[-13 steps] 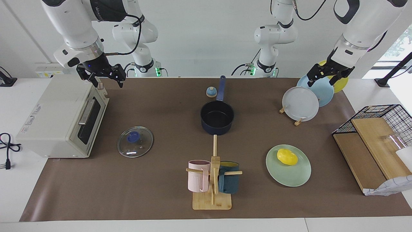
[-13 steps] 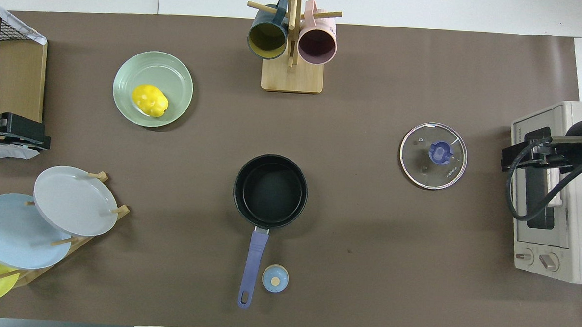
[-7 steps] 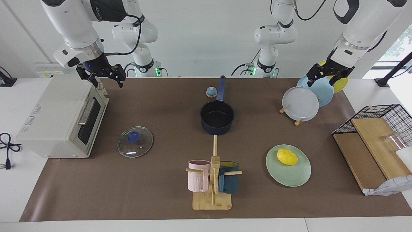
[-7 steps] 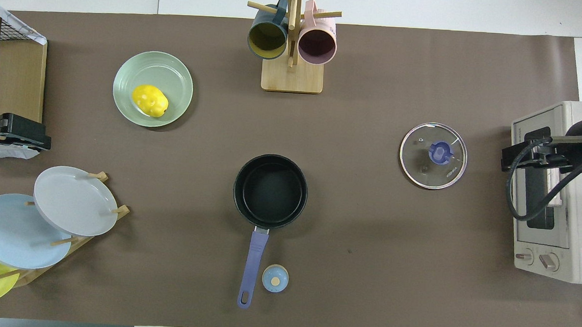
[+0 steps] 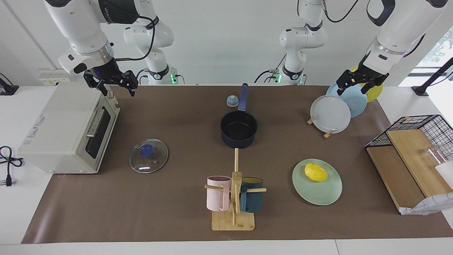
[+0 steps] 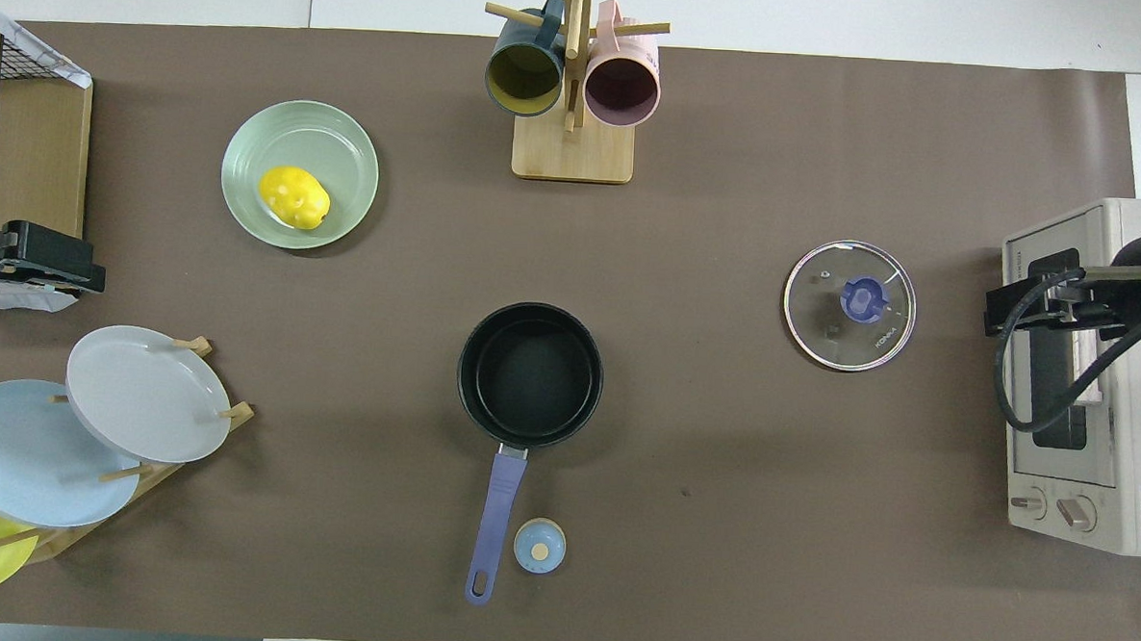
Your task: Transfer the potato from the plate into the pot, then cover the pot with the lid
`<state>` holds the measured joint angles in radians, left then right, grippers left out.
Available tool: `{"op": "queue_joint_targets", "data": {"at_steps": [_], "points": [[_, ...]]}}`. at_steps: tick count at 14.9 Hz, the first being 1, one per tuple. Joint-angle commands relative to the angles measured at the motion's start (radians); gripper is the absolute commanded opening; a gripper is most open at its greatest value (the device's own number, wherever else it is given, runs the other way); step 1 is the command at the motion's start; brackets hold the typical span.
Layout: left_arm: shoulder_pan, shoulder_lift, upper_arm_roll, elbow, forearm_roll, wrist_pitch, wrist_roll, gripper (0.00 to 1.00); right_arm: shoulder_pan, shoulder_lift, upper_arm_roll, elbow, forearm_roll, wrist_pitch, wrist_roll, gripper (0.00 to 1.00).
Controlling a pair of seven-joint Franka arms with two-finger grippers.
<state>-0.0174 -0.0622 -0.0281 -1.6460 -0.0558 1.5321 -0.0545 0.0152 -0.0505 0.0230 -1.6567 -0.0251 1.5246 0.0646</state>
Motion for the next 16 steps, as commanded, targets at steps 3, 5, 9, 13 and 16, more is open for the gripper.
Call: {"op": "queue_joint_targets", "data": {"at_steps": [3,5,9,13,16], "points": [[0.014,-0.008,-0.007,-0.031,-0.025,0.065,-0.080,1.00,-0.017,-0.012,0.008,-0.017,0.005,0.008,-0.009,1.00],[0.013,0.005,-0.007,-0.026,-0.042,0.065,-0.178,1.00,-0.009,-0.015,0.008,-0.017,0.007,0.008,-0.009,1.00],[0.010,0.135,-0.007,0.049,-0.105,0.126,-0.414,1.00,-0.004,-0.018,0.012,-0.020,0.007,-0.009,-0.012,1.00],[0.005,0.313,-0.006,0.165,-0.099,0.163,-0.652,1.00,-0.017,-0.014,0.012,-0.020,0.092,0.034,-0.109,1.00],[-0.001,0.419,-0.006,0.236,-0.096,0.215,-0.793,1.00,-0.009,0.000,0.012,-0.021,0.091,0.049,-0.120,1.00]]}}
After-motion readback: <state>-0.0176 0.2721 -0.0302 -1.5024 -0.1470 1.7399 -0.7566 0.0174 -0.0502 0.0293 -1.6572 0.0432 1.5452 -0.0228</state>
